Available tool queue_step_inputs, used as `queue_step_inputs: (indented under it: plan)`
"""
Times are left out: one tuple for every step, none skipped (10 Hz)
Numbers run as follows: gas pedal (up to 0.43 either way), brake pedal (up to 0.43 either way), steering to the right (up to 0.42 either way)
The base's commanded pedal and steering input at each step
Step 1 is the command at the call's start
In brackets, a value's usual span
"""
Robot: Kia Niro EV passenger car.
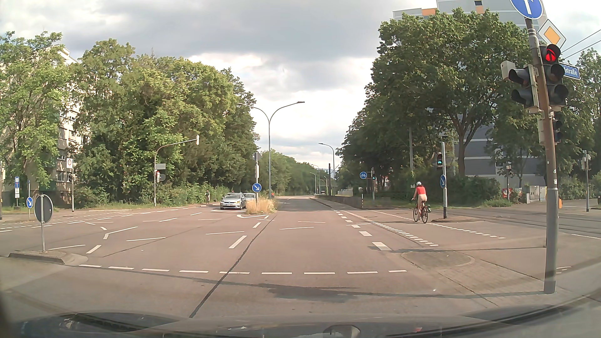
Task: Follow the waypoints while adhering to traffic rules and regulations
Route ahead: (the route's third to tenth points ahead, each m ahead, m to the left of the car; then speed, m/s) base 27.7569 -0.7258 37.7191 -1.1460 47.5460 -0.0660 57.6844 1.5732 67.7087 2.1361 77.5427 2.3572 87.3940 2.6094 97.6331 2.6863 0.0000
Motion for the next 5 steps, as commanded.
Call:
queue_step_inputs:
  plan:
    - [0.0, 0.22, -0.008]
    - [0.0, 0.22, -0.008]
    - [0.0, 0.22, -0.008]
    - [0.0, 0.22, -0.008]
    - [0.0, 0.22, -0.008]
